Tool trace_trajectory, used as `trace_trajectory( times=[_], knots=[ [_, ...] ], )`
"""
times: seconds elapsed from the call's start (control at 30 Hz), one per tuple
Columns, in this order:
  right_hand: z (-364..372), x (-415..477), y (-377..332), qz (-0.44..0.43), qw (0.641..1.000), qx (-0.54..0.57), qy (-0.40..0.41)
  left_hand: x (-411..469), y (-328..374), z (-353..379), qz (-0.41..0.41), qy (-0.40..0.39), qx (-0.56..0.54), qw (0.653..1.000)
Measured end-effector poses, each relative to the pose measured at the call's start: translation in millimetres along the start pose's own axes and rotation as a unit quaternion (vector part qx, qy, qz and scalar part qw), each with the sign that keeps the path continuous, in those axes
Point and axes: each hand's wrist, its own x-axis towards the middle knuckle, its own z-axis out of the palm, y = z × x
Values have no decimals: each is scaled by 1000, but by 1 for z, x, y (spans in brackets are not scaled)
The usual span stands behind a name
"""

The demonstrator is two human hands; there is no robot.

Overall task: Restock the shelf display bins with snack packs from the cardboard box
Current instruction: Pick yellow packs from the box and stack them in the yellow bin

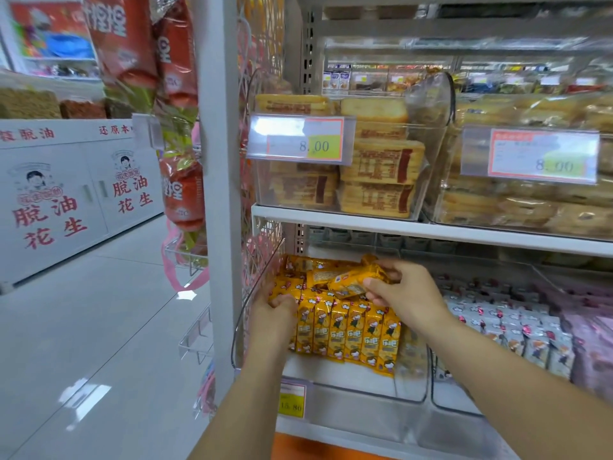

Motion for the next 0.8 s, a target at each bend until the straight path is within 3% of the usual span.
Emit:
trace_trajectory(
  times=[0.17, 0.23, 0.3, 0.37, 0.5, 0.67, 0.8],
  knots=[
    [4, -13, -3, -20, 999, -25, -3, -10, 12, -13, 49, -60, 208, 975],
    [7, -21, -2, 4, 1000, 25, 0, -15, 20, -20, 4, -139, 164, 977],
    [13, -29, -4, 47, 987, 151, -20, -25, 27, -24, -49, -216, 84, 972],
    [23, -35, -7, 71, 967, 240, -54, -32, 31, -26, -42, -239, 44, 969],
    [38, -36, -11, 62, 968, 212, -118, -38, 39, -38, 40, -172, -43, 983],
    [53, -31, -15, 31, 981, 106, -159, -55, 59, -69, 205, -113, 97, 967],
    [83, -19, -14, 68, 979, 114, -154, -58, 61, -89, 286, -50, 173, 941]
  ],
)
